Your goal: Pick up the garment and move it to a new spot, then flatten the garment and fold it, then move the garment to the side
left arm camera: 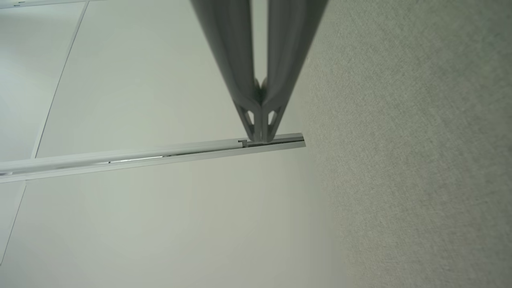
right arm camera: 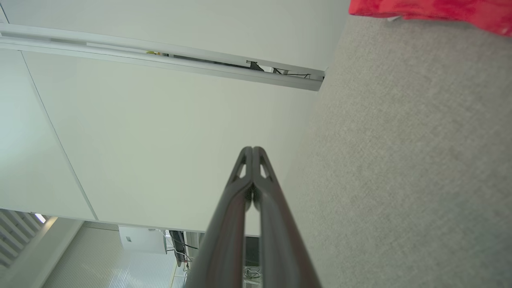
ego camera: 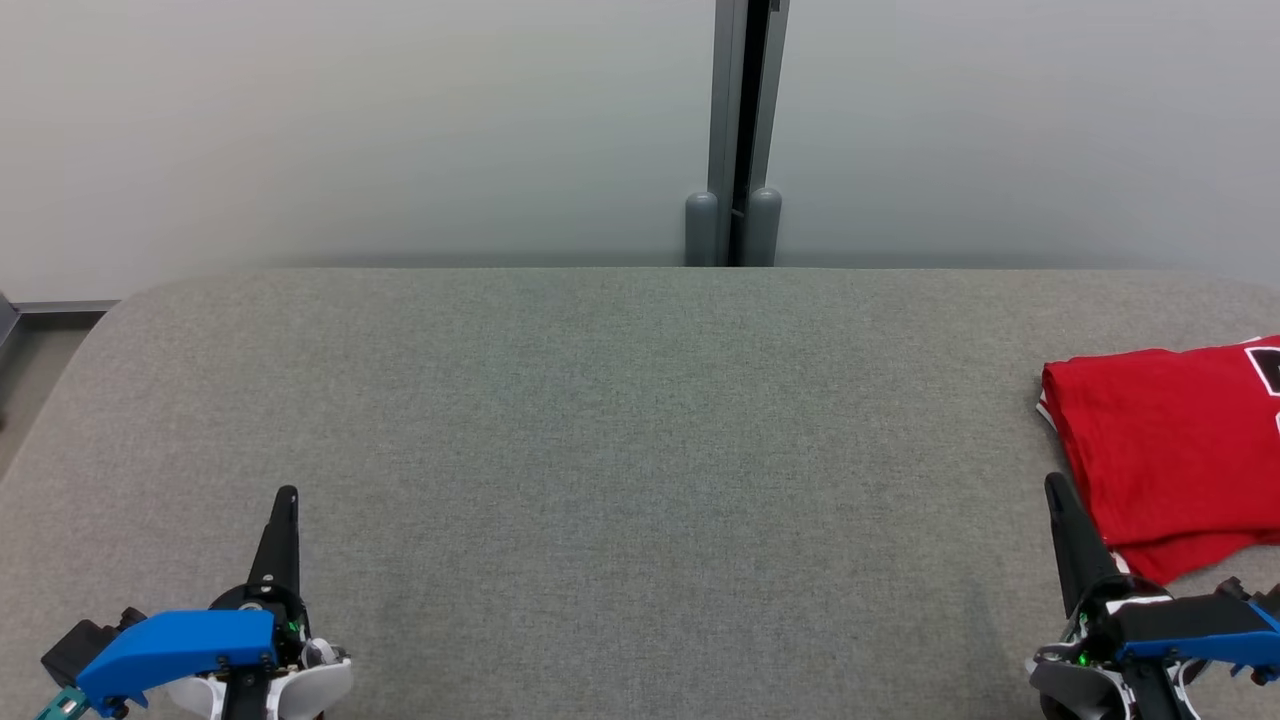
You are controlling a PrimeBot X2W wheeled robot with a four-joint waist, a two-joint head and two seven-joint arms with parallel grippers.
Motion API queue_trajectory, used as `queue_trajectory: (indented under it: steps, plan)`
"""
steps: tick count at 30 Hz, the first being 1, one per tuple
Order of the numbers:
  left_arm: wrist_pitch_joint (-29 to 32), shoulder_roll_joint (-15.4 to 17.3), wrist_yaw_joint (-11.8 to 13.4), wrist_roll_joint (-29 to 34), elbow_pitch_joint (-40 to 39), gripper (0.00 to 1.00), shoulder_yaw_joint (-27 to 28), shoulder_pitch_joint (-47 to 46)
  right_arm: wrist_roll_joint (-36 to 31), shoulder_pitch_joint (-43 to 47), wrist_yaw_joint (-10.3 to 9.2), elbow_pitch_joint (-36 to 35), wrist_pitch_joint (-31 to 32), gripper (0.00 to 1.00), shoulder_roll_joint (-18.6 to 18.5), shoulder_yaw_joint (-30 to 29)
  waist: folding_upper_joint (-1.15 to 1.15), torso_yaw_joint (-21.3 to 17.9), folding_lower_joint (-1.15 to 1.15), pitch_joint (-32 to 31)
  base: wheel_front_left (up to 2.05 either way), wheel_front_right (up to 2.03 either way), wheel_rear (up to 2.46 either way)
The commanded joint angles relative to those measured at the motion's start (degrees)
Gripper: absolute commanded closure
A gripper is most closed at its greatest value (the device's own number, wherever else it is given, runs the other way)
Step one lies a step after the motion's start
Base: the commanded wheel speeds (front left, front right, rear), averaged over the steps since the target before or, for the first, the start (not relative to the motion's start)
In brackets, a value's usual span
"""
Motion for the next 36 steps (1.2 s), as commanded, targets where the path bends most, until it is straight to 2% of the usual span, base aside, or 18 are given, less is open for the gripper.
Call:
queue_trajectory:
  steps: [1,23,36]
  plan:
    - [0.3,0.0,-0.5,-1.2,-0.4,1.0,0.4,-0.9,1.4,-0.9,0.02,-0.6,0.5,1.0,-0.3,-0.2,0.0,0.0,0.0,0.0,0.0,0.0,0.0]
    - [2.3,-0.7,-1.5,-8.0,-0.9,1.0,2.1,-2.0,9.5,-1.3,0.02,-1.3,2.6,1.0,-0.3,-1.1,0.0,0.0,0.0,0.0,0.0,0.0,0.0]
    - [2.3,-0.7,-1.3,-7.9,-0.9,1.0,2.1,-1.9,9.4,-1.3,0.02,-1.3,2.6,1.0,-0.3,-1.0,0.0,0.0,0.0,0.0,0.0,0.0,0.0]
